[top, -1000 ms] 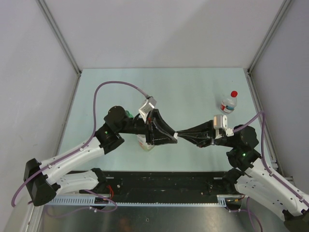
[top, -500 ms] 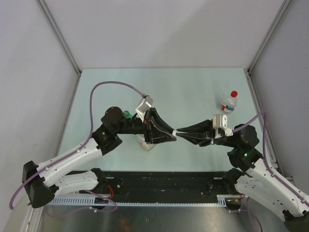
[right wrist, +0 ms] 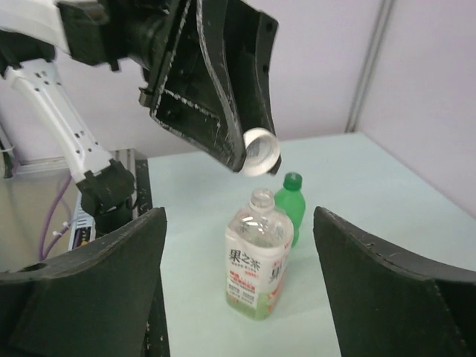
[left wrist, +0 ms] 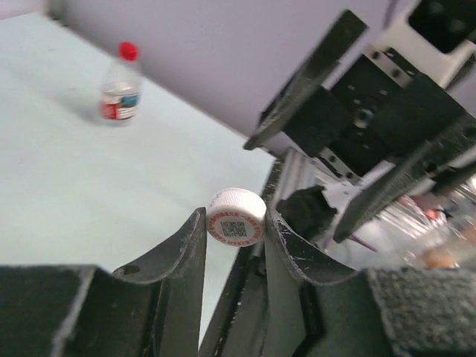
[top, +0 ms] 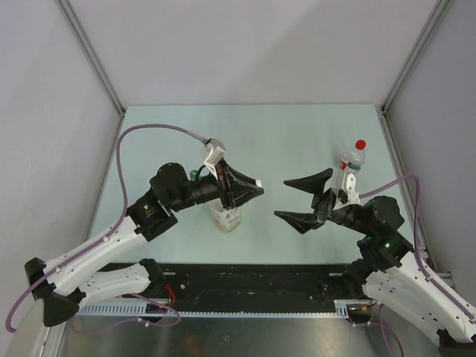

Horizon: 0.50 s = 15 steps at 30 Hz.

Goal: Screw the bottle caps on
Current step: Pick up the plastic bottle at the center of the board.

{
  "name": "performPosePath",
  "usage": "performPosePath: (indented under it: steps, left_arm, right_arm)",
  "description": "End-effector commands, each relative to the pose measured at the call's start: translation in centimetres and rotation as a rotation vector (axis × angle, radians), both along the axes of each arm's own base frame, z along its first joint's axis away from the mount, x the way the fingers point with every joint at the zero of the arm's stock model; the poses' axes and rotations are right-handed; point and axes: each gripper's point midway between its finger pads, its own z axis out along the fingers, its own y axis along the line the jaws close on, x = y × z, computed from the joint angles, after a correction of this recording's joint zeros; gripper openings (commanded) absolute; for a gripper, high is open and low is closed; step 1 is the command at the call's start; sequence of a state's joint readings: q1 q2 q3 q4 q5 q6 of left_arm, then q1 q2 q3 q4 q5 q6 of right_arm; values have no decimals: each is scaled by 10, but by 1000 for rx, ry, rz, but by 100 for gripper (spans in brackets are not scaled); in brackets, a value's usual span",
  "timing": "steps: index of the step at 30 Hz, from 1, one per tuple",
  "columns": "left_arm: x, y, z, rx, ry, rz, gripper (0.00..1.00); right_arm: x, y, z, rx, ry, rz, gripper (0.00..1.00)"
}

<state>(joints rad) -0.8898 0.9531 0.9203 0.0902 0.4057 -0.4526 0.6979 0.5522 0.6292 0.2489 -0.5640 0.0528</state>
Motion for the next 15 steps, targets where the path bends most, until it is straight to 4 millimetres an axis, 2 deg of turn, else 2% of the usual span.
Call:
performPosePath:
  steps: [1,4,7,11,15]
  left_arm:
    - [39,25,-4,92,23,271,12]
    - [48,36,-12,135,75,356,11]
    - [58,55,-23,194,132,475,9]
    - [62,83,-37,256,201,613,9]
    - [60,109,-50,290,258,713,8]
  right_arm:
    - [23,-4,-21,-56,69,-110,87]
    - [34,3,-51,-101,37,-128,91]
    - [41,14,-81,-131,-26,-116,94]
    - [47,37,-113,-164,-41,-91,97]
    - [60,67,-140,-186,-29,-169,99]
